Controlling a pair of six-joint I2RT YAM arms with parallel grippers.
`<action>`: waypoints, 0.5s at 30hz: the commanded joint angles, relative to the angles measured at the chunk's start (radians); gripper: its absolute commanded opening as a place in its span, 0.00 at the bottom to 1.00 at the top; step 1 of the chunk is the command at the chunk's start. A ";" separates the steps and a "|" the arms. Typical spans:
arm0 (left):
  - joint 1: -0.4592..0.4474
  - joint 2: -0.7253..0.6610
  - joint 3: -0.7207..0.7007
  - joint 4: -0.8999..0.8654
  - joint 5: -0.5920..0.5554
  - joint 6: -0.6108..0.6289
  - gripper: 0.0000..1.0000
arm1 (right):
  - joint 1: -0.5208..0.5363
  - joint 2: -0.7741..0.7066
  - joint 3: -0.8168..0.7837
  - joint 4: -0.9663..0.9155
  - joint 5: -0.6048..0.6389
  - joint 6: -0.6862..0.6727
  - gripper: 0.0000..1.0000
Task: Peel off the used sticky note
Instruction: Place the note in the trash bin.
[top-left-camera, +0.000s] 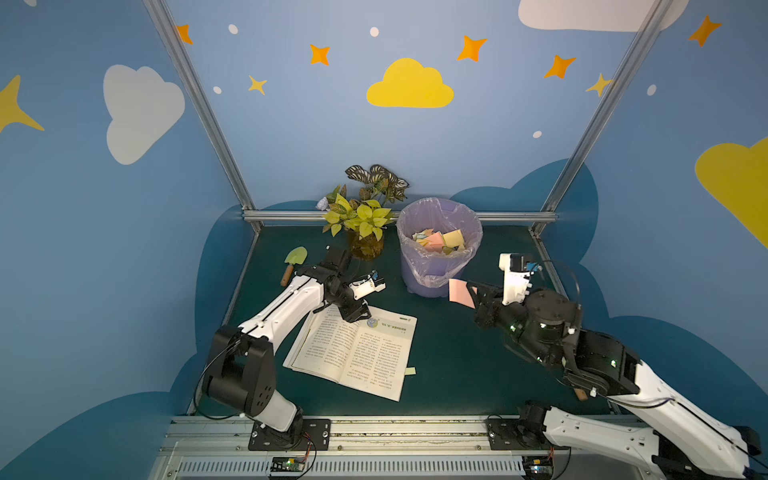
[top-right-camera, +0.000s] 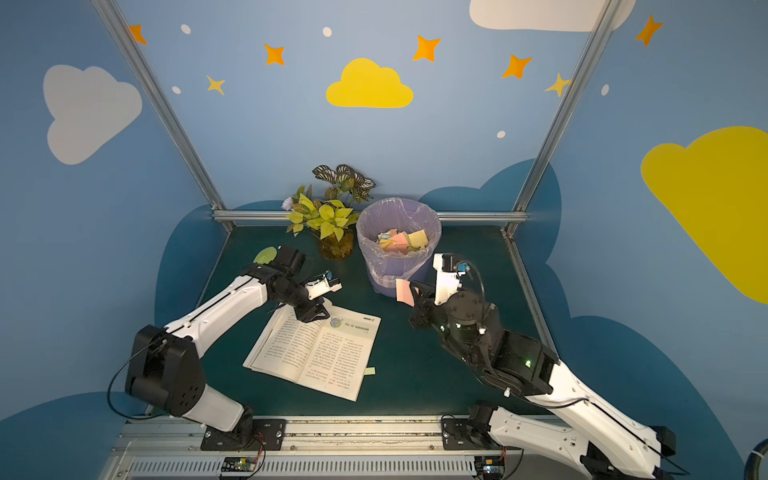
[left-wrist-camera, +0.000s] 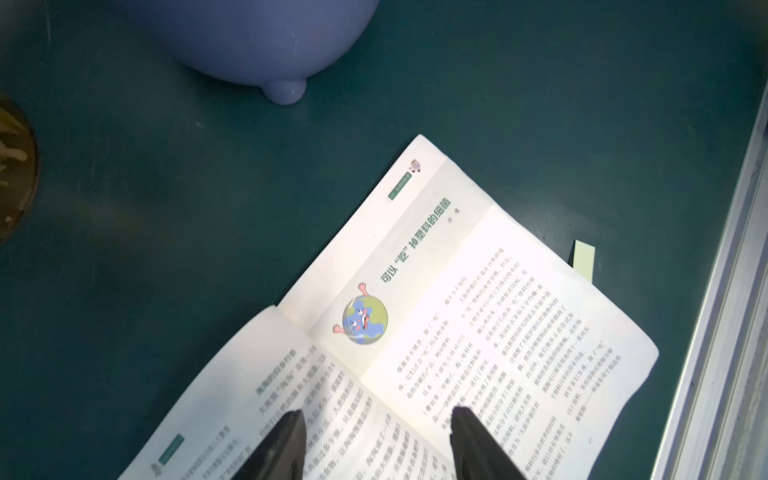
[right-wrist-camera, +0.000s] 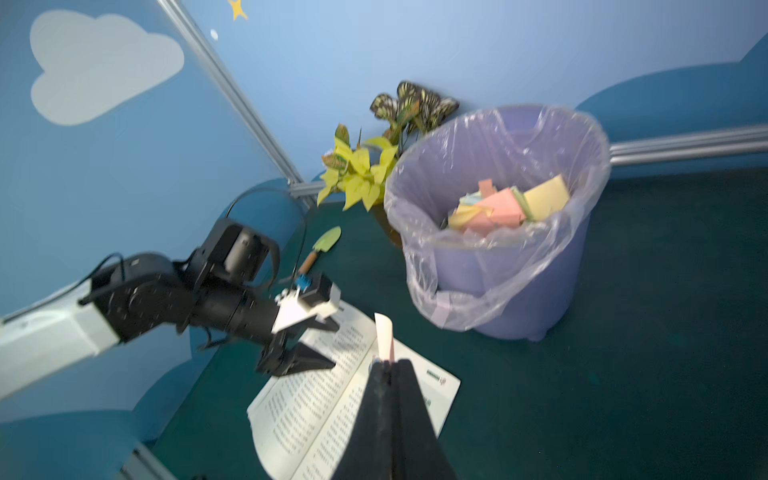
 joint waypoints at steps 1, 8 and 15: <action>0.049 -0.025 -0.063 -0.048 0.051 0.044 0.62 | -0.105 0.110 0.120 -0.024 -0.087 -0.088 0.00; 0.164 -0.112 -0.183 -0.050 0.130 0.105 0.74 | -0.346 0.438 0.452 -0.072 -0.204 -0.113 0.00; 0.268 -0.128 -0.248 -0.039 0.176 0.153 0.80 | -0.404 0.766 0.730 -0.178 -0.161 -0.156 0.00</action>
